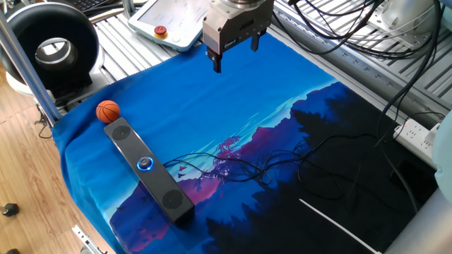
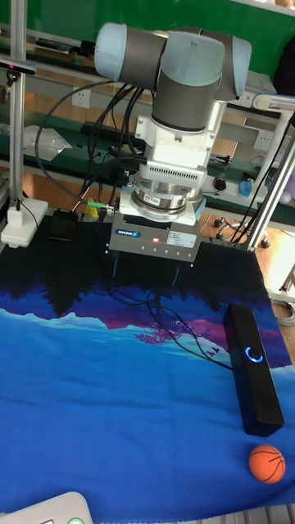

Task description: Turn the knob to increase the volume of the speaker

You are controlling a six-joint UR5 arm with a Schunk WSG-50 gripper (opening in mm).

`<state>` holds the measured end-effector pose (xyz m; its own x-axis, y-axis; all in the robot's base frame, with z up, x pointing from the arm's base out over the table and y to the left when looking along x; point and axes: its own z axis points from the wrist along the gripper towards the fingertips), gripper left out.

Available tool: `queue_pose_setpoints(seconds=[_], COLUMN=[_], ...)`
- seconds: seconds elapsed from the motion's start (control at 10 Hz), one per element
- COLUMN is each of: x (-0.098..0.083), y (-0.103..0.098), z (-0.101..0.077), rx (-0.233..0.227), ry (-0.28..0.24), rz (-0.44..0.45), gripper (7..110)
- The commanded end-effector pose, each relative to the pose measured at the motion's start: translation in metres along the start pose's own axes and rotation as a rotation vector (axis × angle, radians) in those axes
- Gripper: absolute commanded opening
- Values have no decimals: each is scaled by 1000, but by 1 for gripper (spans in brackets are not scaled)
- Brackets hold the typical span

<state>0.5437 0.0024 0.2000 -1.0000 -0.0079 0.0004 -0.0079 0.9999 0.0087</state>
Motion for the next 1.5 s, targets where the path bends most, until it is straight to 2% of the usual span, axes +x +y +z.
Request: queue_pose_setpoints(seconds=[0.0, 0.1, 1.0, 1.4], x=[0, 0, 1, 10], y=[2, 28, 31, 31], z=[0, -1, 1, 2], rx=[0, -101, -96, -54], ry=[0, 5, 7, 27], rz=[0, 74, 79, 16], gripper=[109, 7, 7, 7])
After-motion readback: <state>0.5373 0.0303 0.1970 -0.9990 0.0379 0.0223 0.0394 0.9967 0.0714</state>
